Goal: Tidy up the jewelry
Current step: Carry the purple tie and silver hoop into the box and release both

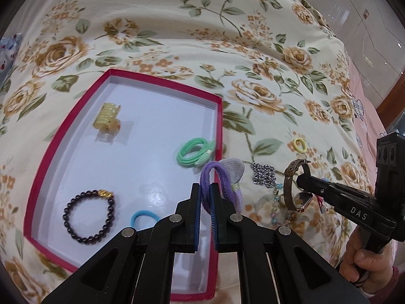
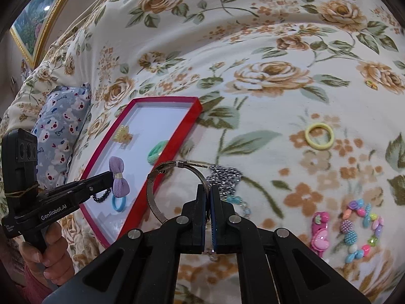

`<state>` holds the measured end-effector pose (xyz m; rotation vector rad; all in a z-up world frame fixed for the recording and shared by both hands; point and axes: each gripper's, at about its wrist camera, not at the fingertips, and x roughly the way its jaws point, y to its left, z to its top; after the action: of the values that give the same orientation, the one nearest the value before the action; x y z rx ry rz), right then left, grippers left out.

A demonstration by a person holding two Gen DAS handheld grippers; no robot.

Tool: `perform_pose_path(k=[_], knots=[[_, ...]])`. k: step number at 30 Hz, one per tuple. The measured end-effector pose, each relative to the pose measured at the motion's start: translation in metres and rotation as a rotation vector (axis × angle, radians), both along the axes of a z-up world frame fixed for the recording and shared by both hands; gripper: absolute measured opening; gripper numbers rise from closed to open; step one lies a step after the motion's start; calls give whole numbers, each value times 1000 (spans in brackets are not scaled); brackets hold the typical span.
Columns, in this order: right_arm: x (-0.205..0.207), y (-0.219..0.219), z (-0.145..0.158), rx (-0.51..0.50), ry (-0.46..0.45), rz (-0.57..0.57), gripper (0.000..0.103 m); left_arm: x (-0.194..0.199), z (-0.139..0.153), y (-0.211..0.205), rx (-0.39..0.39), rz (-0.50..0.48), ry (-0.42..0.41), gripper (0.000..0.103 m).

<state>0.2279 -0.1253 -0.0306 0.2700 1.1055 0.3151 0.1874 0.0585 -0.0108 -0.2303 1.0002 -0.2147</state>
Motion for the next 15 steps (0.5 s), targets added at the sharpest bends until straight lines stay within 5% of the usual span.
perform_pose_path(k=[15], knots=[[12, 49, 1, 18, -3, 80, 3, -10, 2, 38, 3, 79, 2, 6]])
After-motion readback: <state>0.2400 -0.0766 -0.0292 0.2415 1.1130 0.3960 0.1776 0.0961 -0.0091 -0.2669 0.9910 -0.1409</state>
